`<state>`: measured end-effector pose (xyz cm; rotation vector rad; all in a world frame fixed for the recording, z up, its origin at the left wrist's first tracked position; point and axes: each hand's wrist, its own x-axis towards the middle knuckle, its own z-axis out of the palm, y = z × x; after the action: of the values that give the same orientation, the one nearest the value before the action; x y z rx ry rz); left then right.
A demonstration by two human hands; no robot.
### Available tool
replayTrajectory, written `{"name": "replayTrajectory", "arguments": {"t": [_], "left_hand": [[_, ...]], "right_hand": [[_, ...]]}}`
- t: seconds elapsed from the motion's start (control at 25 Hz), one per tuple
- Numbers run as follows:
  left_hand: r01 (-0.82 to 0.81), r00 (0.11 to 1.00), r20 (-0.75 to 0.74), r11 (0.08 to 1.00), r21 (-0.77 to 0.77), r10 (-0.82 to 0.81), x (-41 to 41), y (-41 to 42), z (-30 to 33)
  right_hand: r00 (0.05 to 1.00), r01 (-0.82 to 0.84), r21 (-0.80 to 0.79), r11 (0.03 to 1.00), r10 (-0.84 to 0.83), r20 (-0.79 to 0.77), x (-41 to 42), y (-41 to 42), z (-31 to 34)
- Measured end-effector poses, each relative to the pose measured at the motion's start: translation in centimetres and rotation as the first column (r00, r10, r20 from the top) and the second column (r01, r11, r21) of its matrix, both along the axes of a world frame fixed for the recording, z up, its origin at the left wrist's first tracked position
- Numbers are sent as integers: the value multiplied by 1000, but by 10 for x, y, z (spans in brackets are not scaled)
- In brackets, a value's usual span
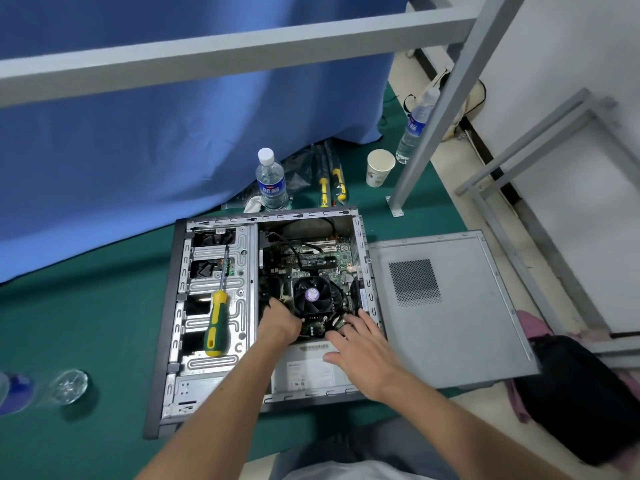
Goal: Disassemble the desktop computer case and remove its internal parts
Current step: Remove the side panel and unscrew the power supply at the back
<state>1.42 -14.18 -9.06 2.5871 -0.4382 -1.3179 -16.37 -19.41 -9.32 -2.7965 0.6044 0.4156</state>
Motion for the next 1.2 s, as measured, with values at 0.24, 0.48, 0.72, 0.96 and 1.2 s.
{"name": "replayTrajectory", "arguments": {"t": [0.24,0.48,0.72,0.96,1.2], "left_hand": [[236,961,112,962,134,-252,-9,-1,5],[329,944,21,938,-107,-329,0,19,16],[446,890,-54,890,-98,-452,-9,45,22],[355,921,215,927,-122,-324,-36,54,18],[239,954,203,969,-63,-222,-55,56,22]], "right_hand": [[999,2,-24,1000,-1,38,-1,2,0],[1000,6,-31,1000,-6,-9,0,2,3],[996,11,-33,999,-14,-92,7,1,16],[968,43,-44,998,-52,-246,30,9,31],[914,342,203,917,-275,-299,37,15,43]]}}
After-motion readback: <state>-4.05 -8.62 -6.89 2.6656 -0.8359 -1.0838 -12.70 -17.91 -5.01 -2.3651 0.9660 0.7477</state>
